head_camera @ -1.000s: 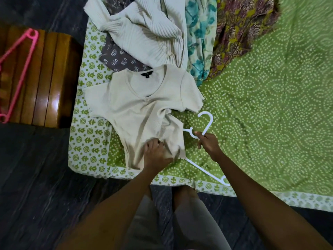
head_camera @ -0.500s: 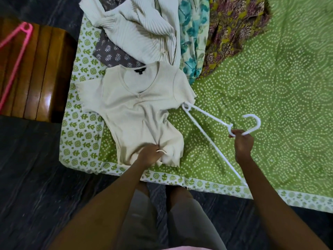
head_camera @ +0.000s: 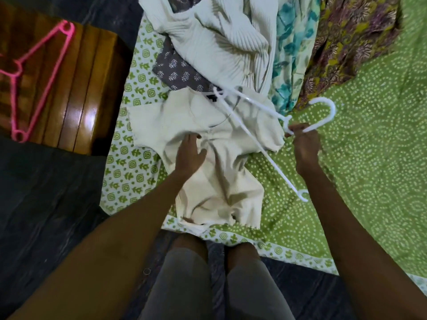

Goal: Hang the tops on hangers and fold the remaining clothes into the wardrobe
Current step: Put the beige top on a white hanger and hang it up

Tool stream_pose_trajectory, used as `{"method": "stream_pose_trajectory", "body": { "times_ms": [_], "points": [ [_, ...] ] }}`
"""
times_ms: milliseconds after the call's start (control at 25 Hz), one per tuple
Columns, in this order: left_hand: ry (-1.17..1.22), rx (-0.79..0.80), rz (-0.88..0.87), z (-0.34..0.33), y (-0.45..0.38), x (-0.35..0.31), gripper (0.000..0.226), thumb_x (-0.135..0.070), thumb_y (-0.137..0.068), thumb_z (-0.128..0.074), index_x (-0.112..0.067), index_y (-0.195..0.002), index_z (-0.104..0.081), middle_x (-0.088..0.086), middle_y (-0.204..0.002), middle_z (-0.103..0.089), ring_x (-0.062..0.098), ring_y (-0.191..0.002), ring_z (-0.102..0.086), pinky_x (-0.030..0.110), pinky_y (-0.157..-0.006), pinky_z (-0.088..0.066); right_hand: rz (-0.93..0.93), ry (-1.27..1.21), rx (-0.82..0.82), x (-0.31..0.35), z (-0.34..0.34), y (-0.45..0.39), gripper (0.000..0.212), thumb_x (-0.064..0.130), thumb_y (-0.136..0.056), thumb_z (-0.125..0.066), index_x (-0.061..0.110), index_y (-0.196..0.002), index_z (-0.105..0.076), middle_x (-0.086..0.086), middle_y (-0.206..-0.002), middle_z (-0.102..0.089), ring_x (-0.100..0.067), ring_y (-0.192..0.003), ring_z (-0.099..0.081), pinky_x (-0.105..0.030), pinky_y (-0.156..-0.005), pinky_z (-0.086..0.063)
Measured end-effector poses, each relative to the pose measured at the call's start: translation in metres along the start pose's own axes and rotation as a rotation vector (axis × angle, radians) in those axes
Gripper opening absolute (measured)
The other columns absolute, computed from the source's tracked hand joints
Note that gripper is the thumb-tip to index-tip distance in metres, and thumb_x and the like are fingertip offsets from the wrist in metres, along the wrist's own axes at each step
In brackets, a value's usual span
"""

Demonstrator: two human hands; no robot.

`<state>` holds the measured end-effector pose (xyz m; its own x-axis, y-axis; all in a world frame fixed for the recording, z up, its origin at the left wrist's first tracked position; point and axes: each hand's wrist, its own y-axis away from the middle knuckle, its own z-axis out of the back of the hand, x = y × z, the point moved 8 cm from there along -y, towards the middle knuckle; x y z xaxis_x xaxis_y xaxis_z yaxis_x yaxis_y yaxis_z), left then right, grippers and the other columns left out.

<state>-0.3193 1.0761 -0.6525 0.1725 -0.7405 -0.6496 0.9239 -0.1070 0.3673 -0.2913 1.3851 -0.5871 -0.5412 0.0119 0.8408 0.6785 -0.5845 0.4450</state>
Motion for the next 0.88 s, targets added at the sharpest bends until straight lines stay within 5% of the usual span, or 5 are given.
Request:
{"method": "stream_pose_trajectory", "body": {
  "times_ms": [200, 440, 600, 760, 880],
  "points": [
    [-0.193, -0.11, -0.042, 0.046, -0.091, 0.012, 0.039, -0.007, -0.079, -0.06, 0.001, -0.117, -0.055, 0.02, -0.139, -0.042, 0.033, -0.13, -0.04, 0.04, -0.107, -0.032, -0.109, 0.212, 0.193, -0.01, -0.073, -0.025, 0.03, 0.009, -0.091, -0.056, 0.016, -0.062, -0.058, 0.009, -0.054, -0.062, 0.003, -0.036, -0.044, -0.012, -0.043, -0.031],
    [-0.531, 0.024, -0.164, 0.041, -0.149, -0.001, 0.027, -0.026, -0.09, -0.052, -0.012, -0.107, -0.066, 0.012, -0.144, -0.038, 0.027, -0.138, -0.026, 0.045, -0.115, -0.005, -0.307, 0.25, 0.256, -0.022, -0.075, -0.055, 0.025, 0.015, -0.092, -0.057, 0.01, -0.067, -0.056, 0.01, -0.047, -0.062, -0.001, -0.033, -0.034, -0.012, -0.034, -0.024],
    [-0.617, -0.077, -0.114, 0.049, -0.153, -0.005, 0.029, -0.023, -0.089, -0.049, -0.004, -0.104, -0.065, 0.015, -0.12, -0.051, 0.031, -0.118, -0.044, 0.046, -0.111, -0.019, -0.279, 0.353, 0.319, -0.01, -0.081, -0.063, 0.025, 0.014, -0.091, -0.056, 0.009, -0.067, -0.058, 0.008, -0.053, -0.062, -0.004, -0.038, -0.035, -0.014, -0.036, -0.027],
    [-0.463, -0.28, -0.206, 0.066, -0.14, -0.007, 0.017, -0.006, -0.069, -0.054, -0.003, -0.081, -0.065, 0.016, -0.092, -0.058, 0.034, -0.089, -0.057, 0.043, -0.087, -0.042, -0.189, 0.399, 0.42, 0.003, -0.11, -0.068, 0.024, 0.012, -0.091, -0.055, 0.011, -0.067, -0.06, 0.011, -0.048, -0.061, -0.001, -0.035, -0.035, -0.013, -0.036, -0.026],
    [-0.361, -0.254, -0.307, 0.064, -0.129, -0.01, 0.028, 0.002, -0.063, -0.052, -0.002, -0.086, -0.067, 0.018, -0.092, -0.058, 0.036, -0.088, -0.058, 0.041, -0.082, -0.047, -0.101, 0.418, 0.493, 0.018, -0.145, -0.067, 0.025, 0.013, -0.089, -0.057, 0.014, -0.064, -0.06, 0.007, -0.05, -0.061, -0.001, -0.037, -0.036, -0.014, -0.039, -0.026]
  ]
}}
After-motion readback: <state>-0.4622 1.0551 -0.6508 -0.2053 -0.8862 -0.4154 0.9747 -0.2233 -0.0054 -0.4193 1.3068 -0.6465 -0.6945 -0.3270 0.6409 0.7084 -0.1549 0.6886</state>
